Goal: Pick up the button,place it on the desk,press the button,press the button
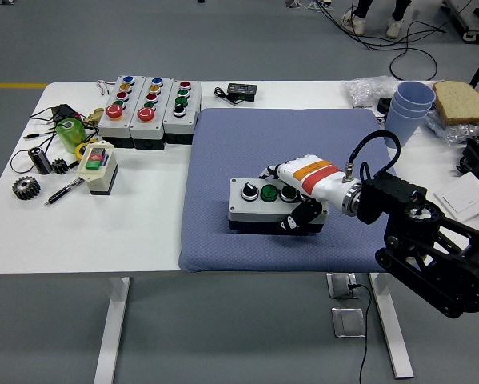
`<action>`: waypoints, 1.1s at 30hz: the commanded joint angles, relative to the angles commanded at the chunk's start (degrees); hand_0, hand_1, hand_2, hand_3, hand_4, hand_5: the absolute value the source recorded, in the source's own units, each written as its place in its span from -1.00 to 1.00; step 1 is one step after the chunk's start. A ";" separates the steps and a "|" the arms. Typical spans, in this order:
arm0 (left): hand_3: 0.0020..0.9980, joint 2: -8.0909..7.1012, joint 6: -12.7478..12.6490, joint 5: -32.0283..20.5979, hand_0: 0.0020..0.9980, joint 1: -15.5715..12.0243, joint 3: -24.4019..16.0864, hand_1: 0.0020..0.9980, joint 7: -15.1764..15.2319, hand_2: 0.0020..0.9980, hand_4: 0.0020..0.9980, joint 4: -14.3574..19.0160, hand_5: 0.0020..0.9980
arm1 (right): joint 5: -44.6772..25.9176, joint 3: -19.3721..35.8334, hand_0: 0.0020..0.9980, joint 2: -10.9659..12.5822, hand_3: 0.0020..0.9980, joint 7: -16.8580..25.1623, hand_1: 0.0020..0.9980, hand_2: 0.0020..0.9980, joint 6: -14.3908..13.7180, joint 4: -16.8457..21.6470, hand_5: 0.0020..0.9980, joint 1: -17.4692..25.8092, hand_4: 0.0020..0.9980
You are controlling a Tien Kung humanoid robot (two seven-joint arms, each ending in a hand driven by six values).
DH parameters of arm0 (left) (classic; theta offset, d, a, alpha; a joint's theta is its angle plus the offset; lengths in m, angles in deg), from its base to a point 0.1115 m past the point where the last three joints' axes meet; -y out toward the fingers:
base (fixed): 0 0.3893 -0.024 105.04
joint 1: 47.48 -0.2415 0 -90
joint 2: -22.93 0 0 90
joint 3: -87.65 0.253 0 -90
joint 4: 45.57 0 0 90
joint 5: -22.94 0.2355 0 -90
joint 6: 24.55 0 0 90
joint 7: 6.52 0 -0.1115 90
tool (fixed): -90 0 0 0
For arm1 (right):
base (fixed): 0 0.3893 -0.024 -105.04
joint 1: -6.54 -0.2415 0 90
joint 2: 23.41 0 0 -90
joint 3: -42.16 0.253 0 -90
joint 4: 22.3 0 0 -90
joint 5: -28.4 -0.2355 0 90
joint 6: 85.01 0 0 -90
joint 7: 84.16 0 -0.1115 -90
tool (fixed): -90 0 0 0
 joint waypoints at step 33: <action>0.30 -0.13 -0.16 -0.74 0.30 0.46 1.13 0.41 0.13 0.46 -0.21 0.00 0.47 | 1.91 0.59 -0.52 -0.66 0.02 2.66 -0.63 -0.17 -3.52 -3.58 -0.76 0.43 0.47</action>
